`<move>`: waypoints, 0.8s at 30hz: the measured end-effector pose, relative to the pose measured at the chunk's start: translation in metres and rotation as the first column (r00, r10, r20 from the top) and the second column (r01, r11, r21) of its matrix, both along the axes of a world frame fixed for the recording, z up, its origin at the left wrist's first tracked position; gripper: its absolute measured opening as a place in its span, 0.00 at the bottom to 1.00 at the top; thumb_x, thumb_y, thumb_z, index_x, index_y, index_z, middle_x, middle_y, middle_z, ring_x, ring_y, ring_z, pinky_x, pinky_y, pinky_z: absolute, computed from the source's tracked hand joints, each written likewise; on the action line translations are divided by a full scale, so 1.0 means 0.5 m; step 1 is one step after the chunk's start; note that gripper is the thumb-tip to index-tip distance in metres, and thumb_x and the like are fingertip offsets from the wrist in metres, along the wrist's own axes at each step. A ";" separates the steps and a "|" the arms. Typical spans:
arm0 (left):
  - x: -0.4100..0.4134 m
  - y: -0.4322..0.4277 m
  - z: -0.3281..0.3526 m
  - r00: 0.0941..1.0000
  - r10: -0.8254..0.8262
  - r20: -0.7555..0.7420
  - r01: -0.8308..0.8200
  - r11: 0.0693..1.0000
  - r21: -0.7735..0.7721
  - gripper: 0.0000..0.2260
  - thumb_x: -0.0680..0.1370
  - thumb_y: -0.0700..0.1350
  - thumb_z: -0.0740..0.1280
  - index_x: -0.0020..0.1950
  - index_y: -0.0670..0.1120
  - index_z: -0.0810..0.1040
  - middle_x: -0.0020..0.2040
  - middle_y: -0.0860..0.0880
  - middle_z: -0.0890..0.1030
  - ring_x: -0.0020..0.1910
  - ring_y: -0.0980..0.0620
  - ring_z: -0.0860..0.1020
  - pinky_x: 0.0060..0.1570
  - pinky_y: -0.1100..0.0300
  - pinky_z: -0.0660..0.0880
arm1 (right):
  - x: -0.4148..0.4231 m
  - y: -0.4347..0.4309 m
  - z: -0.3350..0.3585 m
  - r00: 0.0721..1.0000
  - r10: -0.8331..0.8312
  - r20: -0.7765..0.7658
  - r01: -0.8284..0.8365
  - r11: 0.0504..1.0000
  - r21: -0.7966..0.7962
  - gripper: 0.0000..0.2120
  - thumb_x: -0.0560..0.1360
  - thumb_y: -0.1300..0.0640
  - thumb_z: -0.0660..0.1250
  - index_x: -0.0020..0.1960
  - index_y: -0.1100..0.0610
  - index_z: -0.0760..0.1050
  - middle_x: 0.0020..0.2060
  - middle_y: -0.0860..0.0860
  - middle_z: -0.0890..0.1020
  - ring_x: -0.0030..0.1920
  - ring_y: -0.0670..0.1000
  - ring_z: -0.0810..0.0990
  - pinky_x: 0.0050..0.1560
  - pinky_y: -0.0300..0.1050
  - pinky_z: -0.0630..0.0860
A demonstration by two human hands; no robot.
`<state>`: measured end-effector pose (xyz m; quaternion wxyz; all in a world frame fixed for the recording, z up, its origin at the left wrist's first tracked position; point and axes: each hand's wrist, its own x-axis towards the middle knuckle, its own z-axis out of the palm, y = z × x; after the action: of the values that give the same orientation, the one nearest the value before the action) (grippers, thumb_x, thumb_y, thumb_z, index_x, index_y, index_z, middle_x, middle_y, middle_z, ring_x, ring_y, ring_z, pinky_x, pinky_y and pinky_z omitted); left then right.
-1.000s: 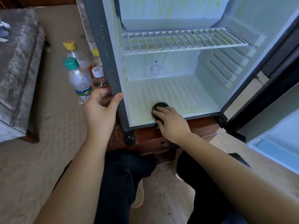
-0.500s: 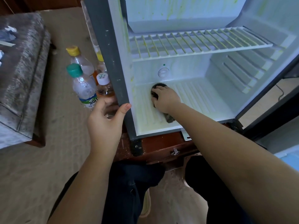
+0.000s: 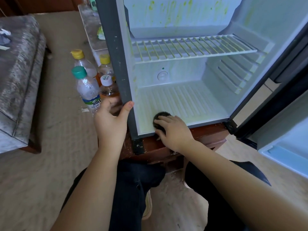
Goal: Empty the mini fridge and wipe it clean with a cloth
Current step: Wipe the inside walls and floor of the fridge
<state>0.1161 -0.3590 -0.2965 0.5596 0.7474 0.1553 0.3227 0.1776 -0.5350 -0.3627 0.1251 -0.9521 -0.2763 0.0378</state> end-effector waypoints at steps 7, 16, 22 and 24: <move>0.003 0.015 -0.004 1.000 -0.003 -0.008 0.003 0.998 0.058 0.10 0.72 0.45 0.76 0.49 0.49 0.78 0.46 0.59 0.82 0.45 0.64 0.80 0.44 0.74 0.72 | 0.178 0.102 0.000 0.999 -0.029 0.017 0.030 0.996 -0.085 0.24 0.80 0.45 0.57 0.73 0.51 0.65 0.72 0.49 0.67 0.71 0.54 0.65 0.72 0.51 0.58; -0.004 0.014 0.004 1.000 -0.019 -0.016 0.020 0.999 0.042 0.11 0.72 0.43 0.76 0.46 0.54 0.76 0.44 0.59 0.82 0.43 0.65 0.80 0.42 0.75 0.71 | 0.224 0.153 0.008 0.997 -0.061 -0.046 0.062 0.998 0.030 0.21 0.80 0.47 0.56 0.71 0.52 0.69 0.70 0.48 0.70 0.69 0.55 0.65 0.68 0.51 0.65; -0.003 0.004 0.010 1.000 -0.026 -0.008 0.026 0.999 -0.040 0.09 0.72 0.41 0.75 0.49 0.47 0.78 0.45 0.61 0.80 0.42 0.70 0.79 0.42 0.75 0.72 | 0.019 0.079 -0.018 0.998 0.010 0.060 -0.015 0.997 0.078 0.21 0.79 0.48 0.59 0.70 0.53 0.70 0.70 0.51 0.71 0.68 0.58 0.67 0.66 0.54 0.68; -0.002 0.001 0.011 1.000 -0.025 0.002 0.025 0.998 -0.059 0.09 0.73 0.40 0.75 0.49 0.45 0.78 0.45 0.61 0.80 0.42 0.69 0.79 0.43 0.73 0.73 | -0.005 0.062 -0.023 0.997 0.025 0.068 -0.031 0.996 0.082 0.21 0.78 0.50 0.60 0.70 0.53 0.71 0.69 0.51 0.72 0.68 0.58 0.69 0.64 0.55 0.70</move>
<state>0.1149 -0.3587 -0.2908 0.5856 0.7322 0.1551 0.3114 0.1753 -0.5038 -0.3743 0.1545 -0.9429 -0.2950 -0.0039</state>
